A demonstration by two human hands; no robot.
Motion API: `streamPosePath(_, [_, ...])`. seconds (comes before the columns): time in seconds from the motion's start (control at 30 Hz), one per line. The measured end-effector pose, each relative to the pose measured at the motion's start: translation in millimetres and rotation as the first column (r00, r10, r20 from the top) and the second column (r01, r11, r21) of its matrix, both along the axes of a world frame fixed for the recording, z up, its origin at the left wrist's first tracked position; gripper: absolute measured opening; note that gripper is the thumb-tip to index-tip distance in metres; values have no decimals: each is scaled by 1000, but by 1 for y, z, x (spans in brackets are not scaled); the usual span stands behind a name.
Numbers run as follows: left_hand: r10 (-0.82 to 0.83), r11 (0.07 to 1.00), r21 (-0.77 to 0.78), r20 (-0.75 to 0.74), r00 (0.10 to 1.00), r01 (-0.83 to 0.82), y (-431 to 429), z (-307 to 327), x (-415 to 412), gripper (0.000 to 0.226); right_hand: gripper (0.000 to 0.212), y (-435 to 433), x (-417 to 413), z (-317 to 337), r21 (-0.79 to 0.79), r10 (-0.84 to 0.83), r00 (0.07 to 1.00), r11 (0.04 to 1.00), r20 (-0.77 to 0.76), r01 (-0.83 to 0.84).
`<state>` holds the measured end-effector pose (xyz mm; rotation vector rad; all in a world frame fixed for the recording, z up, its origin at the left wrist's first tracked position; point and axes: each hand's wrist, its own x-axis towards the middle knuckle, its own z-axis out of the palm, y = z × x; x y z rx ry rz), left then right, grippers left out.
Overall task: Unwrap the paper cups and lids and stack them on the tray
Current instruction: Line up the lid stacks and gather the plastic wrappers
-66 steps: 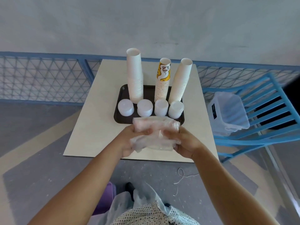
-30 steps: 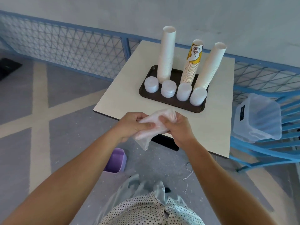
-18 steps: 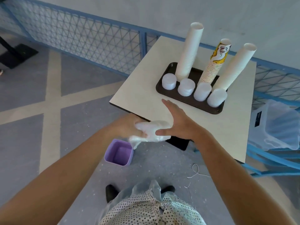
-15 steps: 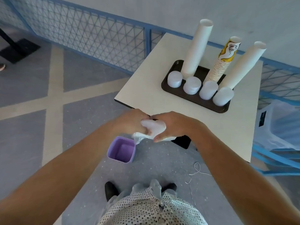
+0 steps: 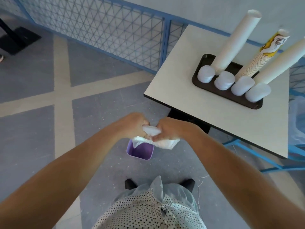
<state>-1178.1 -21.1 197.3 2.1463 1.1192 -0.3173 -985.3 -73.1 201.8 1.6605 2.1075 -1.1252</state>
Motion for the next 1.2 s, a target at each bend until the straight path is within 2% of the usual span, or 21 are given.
streamPosePath(0.1, [45,999,-28,12,999,-44,11,-6,-33,22,44,-4,-12,-9,-10,-32,999,999,-26,32])
streamPosePath(0.17, [73,995,-66,37,997,-70,18,-12,-51,27,35,-8,-15,-17,-58,-113,989,993,-96,107])
streamPosePath(0.23, [102,989,-116,94,990,-91,20,-16,-64,40,31,-10,-17,-26,-111,-210,965,975,-156,194])
streamPosePath(0.33, [188,971,-187,200,962,-151,22,-20,-78,54,23,-8,-20,-31,-123,-251,954,965,-163,233])
streamPosePath(0.5, [341,924,-247,196,920,-290,13,-41,-77,22,18,-6,-12,-36,-122,-202,968,975,-146,185])
streamPosePath(0.63, [440,881,-283,195,876,-379,7,-50,-66,11,22,-7,2,-49,-106,-278,936,960,-216,261])
streamPosePath(0.7, [509,846,-300,205,836,-441,7,-54,-63,11,30,-11,12,-56,-135,-441,834,897,-333,420])
streamPosePath(0.8, [561,812,-320,198,804,-488,1,-61,-54,14,35,-21,24,-71,-300,-672,538,724,-508,621])
streamPosePath(0.83, [573,804,-328,203,794,-496,-2,-64,-50,13,34,-25,28,-79,-303,-696,485,689,-530,658])
streamPosePath(0.9, [610,776,-357,212,764,-520,-11,-72,-41,15,31,-31,33,-93,-259,-722,459,643,-518,720])
streamPosePath(0.97, [710,677,-458,199,675,-577,-19,-82,-30,25,27,-34,37,-106,-231,-761,443,593,-473,771])
streamPosePath(1.07, [896,389,-695,135,422,-604,-38,-92,-17,26,17,-37,38,-126,-195,-798,461,560,-388,805])
streamPosePath(1.1, [918,347,-726,135,372,-594,-44,-94,-15,27,15,-37,38,-131,-184,-805,470,556,-363,811])
streamPosePath(1.13, [924,343,-739,157,348,-580,-49,-96,-15,28,14,-36,37,-138,-182,-813,471,550,-343,815])
streamPosePath(1.2, [898,418,-695,219,382,-585,-56,-100,-15,28,17,-34,36,-148,-194,-827,466,536,-314,822])
